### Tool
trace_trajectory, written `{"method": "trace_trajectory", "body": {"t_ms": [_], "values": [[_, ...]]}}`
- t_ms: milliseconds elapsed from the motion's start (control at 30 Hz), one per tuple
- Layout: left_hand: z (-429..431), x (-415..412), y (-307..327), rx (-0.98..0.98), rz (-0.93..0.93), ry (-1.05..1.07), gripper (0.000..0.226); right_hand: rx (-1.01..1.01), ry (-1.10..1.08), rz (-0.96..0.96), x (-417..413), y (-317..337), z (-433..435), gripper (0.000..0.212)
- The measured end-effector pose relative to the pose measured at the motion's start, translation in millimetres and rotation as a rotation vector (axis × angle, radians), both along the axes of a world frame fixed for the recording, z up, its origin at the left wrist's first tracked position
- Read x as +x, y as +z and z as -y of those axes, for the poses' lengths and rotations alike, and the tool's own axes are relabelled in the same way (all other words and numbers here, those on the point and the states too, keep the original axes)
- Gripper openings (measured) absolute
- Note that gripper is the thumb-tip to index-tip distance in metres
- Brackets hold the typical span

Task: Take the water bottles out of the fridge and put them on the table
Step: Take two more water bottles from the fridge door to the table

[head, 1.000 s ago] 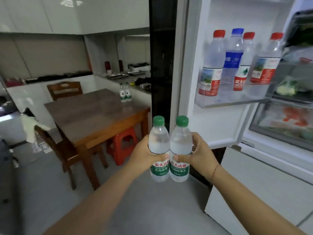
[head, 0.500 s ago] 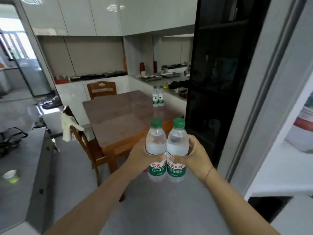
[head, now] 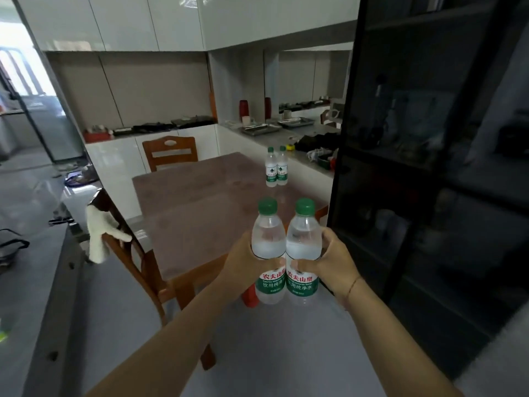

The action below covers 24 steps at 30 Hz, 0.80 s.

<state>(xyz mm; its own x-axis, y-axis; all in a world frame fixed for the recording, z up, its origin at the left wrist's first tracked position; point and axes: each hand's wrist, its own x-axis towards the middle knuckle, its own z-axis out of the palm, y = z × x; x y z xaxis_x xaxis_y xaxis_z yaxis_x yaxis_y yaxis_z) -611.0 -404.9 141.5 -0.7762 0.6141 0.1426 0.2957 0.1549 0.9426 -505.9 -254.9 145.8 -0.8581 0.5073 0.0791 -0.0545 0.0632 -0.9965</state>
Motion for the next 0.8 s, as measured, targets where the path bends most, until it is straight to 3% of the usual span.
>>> {"method": "trace_trajectory", "body": {"t_ms": [167,300,400,800], "values": [[-25,-83,-8,0.076,0.032,-0.065,0.054,-0.028,-0.036,-0.007,-78,-9,-24,0.068],[-49,-150,-13,0.21,0.186,-0.144,0.068,-0.032,-0.054,-0.012,-142,-10,-48,0.067],[-71,-194,-13,0.257,0.243,-0.197,0.066,-0.024,-0.081,-0.017,-185,-9,-66,0.07],[-179,-323,-8,0.224,0.062,-0.251,0.048,0.044,-0.073,0.009,-325,-15,-176,0.068]]}}
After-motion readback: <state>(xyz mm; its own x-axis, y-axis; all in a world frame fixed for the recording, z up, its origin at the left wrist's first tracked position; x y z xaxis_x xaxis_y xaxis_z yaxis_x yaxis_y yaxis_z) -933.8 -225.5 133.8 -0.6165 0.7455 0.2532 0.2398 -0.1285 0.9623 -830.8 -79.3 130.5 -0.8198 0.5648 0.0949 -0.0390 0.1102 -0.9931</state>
